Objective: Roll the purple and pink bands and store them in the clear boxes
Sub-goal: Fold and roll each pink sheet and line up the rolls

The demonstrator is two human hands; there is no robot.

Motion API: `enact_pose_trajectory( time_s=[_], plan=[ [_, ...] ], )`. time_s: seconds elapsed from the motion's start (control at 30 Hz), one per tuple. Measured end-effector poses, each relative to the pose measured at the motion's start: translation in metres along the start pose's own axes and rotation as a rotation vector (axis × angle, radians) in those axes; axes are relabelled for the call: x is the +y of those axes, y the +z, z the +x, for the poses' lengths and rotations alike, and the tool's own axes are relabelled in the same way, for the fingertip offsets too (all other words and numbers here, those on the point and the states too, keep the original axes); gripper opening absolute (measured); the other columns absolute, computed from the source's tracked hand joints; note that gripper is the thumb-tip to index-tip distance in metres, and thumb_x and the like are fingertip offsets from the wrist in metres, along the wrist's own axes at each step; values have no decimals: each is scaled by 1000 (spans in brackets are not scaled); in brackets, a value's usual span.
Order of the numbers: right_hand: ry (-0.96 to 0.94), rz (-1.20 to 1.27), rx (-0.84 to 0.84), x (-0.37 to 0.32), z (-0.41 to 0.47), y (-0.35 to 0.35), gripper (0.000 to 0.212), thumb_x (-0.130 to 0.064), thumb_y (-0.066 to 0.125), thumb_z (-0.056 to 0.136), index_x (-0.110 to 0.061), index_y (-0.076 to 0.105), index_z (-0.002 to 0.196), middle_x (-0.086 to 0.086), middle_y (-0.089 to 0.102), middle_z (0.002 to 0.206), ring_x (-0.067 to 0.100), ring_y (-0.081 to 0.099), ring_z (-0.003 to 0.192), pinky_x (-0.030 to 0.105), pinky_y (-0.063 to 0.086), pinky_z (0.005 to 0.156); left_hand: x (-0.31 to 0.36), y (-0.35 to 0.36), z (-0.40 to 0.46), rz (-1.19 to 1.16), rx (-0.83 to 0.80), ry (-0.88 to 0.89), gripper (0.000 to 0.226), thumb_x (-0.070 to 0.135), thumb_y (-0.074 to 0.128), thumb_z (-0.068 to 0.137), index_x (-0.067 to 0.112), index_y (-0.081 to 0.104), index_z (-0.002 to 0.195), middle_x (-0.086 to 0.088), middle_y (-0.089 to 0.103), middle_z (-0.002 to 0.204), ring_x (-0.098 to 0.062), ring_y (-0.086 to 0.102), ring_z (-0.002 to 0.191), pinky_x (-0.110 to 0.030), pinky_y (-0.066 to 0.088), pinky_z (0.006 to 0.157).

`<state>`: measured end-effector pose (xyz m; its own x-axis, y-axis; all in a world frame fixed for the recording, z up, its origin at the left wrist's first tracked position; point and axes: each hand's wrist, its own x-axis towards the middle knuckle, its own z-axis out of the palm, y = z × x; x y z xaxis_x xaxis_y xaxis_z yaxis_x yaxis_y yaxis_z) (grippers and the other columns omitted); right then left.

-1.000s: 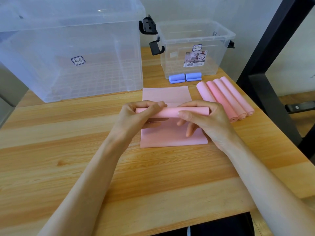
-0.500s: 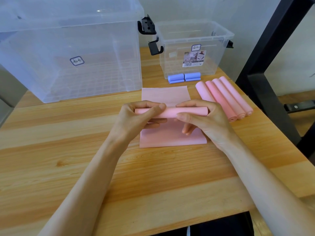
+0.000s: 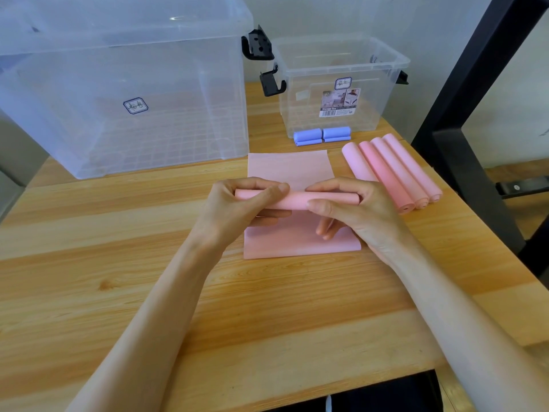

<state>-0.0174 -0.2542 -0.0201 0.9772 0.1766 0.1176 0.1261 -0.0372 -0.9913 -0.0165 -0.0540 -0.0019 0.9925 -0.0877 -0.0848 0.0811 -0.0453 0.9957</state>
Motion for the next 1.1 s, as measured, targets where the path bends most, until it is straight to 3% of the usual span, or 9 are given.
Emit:
enact_pose_trajectory(
  time_s=[0.13,0.3,0.47,0.57,0.73,0.83,0.97,1.1],
  plan=[
    [-5,20,24,-2,0,0,24,-23,75,77,-7,75,95,12,74,77,21,61,45,25,51,48,2,0,-2,-20,-40,20,29,30,74,77,10,77,98,-2,78,93,-17,75,84,-22,59,72],
    [53,64,19,-3,0,0,28,-37,71,77,-13,76,89,18,73,74,22,57,42,24,48,47,2,1,-2,1,-37,81,13,21,74,79,15,77,91,1,77,94,-16,75,86,-24,60,74],
    [-13,-13,19,-2,0,1,25,-20,76,78,-9,74,100,6,74,71,21,63,46,29,55,49,1,1,-1,17,-7,35,19,22,71,87,7,76,97,-6,77,85,-16,75,75,-21,59,66],
    [-64,-90,21,-1,-1,3,23,-10,79,77,-7,74,100,-3,70,62,19,63,46,30,56,50,0,0,-1,-5,-9,-4,25,29,72,85,8,76,99,-4,78,90,-18,75,77,-21,59,69],
    [-37,-11,29,-3,0,3,23,-23,76,75,-10,76,94,9,75,74,21,61,43,26,51,48,1,-1,-2,-10,-40,46,25,29,74,77,13,77,96,3,77,98,-13,73,91,-24,59,76],
    [16,27,30,-4,0,1,20,-29,74,76,-14,76,88,14,74,73,20,58,41,22,48,47,2,0,-1,3,-47,84,21,26,77,72,16,77,90,1,77,95,-14,72,90,-24,59,75],
    [2,18,14,-2,0,1,23,-26,75,76,-14,75,95,14,74,75,22,61,43,23,50,48,-1,0,1,-7,-2,45,11,18,76,82,11,77,90,-2,77,91,-15,74,84,-24,60,74],
    [-69,-58,18,-1,-1,2,29,-16,79,75,-10,73,102,8,76,79,21,63,45,27,54,50,-5,-4,4,-37,1,-49,32,32,77,78,7,77,96,-6,77,95,-17,74,88,-27,59,80]
  ],
)
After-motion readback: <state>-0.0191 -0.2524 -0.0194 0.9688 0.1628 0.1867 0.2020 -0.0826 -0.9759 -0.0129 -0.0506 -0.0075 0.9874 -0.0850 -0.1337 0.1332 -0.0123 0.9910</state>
